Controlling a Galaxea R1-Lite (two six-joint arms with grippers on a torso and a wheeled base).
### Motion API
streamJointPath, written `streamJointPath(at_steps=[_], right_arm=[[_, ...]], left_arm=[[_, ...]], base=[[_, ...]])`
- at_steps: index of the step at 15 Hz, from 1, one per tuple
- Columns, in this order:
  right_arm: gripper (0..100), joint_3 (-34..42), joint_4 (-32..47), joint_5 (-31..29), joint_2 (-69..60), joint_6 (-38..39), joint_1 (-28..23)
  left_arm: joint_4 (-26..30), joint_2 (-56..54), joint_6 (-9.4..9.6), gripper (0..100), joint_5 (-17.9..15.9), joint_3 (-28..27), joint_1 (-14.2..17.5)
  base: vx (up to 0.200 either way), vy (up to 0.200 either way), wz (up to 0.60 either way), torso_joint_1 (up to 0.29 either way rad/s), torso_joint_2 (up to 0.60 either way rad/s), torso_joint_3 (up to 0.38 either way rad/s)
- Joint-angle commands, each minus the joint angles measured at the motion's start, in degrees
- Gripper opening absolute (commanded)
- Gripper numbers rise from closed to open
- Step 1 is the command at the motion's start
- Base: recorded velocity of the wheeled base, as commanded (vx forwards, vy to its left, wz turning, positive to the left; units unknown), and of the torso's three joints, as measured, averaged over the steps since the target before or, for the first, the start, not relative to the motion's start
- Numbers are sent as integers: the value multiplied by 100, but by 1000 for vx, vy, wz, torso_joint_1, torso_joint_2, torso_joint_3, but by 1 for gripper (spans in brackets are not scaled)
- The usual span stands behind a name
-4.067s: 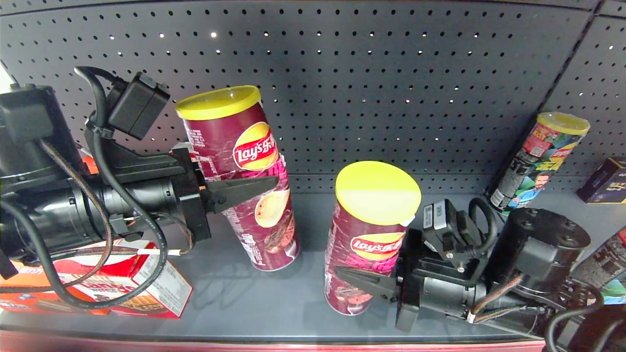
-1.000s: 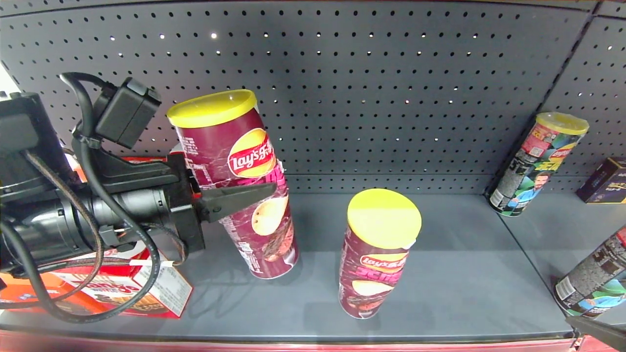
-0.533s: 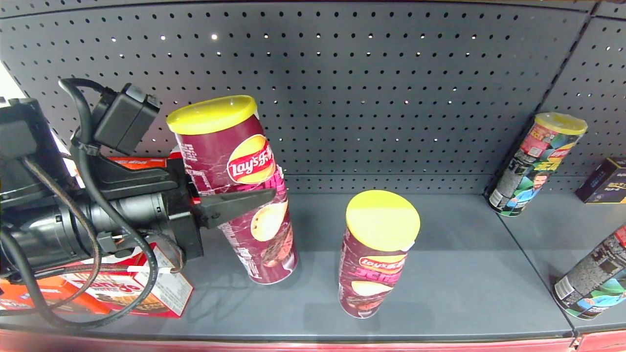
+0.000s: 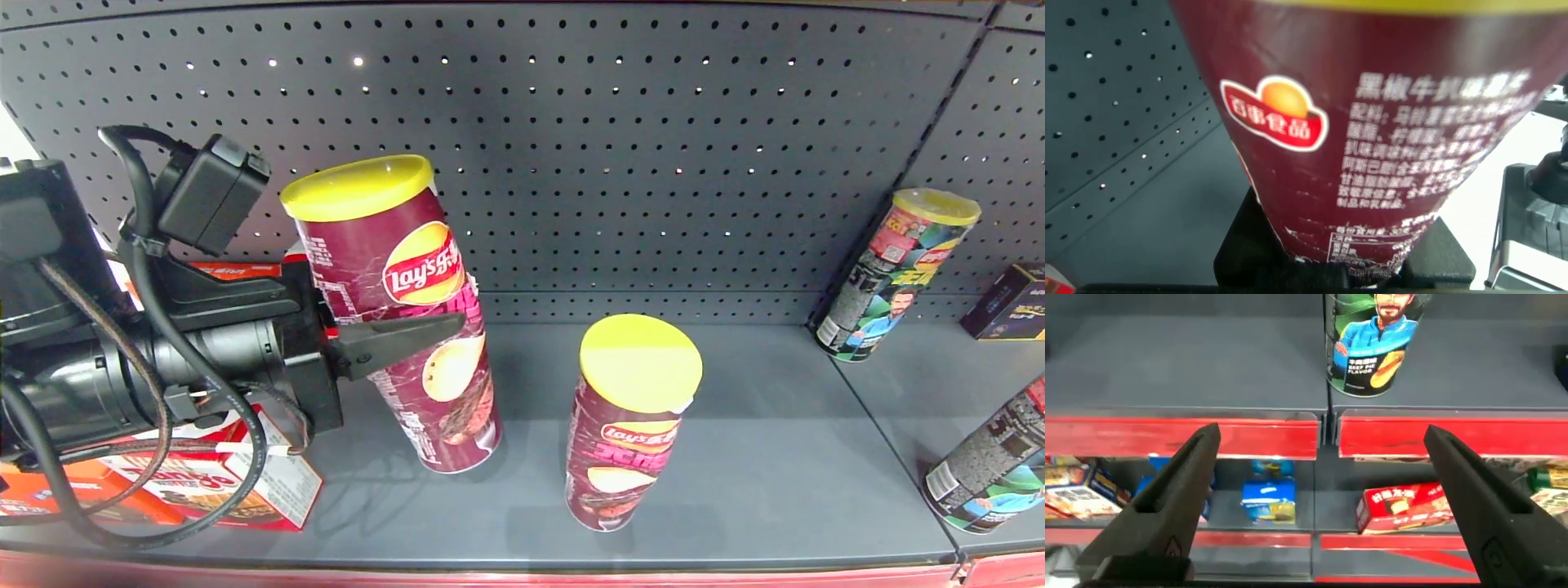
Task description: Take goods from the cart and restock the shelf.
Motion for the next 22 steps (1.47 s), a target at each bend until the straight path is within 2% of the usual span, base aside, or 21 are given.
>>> streamJointPath(at_steps=[1,3,4,6,7,8,12,15,18,20,22], right_arm=[[100,-2,21,127,-6,54,-16],[100,-20,39,1172,-32,159,257],[100,-20,30,847,-50,282,230],[100,15,-119,-990,-50,370,230],[100,130,-233,-1455,-50,476,239],[100,147,-260,-1517,-50,581,239],[100,147,-242,-1192,-50,520,248],[100,156,-22,-937,-59,115,257],[100,156,-14,-937,-59,98,257],[100,156,-14,-937,-59,98,257],[100,156,-14,-937,-59,98,257]], left_arm=[[-22,-6,-3,0,2,-1,-3],[-163,-6,-11,0,-7,-1,-3],[-224,-6,-11,0,-25,-1,-12],[-242,-6,-11,0,-25,-1,-21],[-233,-6,-11,0,-25,-1,-21],[-233,-15,-11,0,-25,25,-21],[-198,-59,-11,0,-34,78,-39],[-171,178,-3,0,-25,-27,-39],[-171,460,-3,0,-86,-352,-21],[-163,627,-3,0,-324,-493,23],[-163,864,-3,0,-341,-757,-30]], base=[[0,0,0,0,0,0],[0,0,0,0,0,0],[0,0,0,0,0,0],[0,0,0,0,0,0],[0,0,0,0,0,0],[0,0,0,0,0,0],[0,0,0,0,0,0],[0,0,0,0,0,0],[0,0,0,0,0,0],[0,0,0,0,0,0],[0,0,0,0,0,0]])
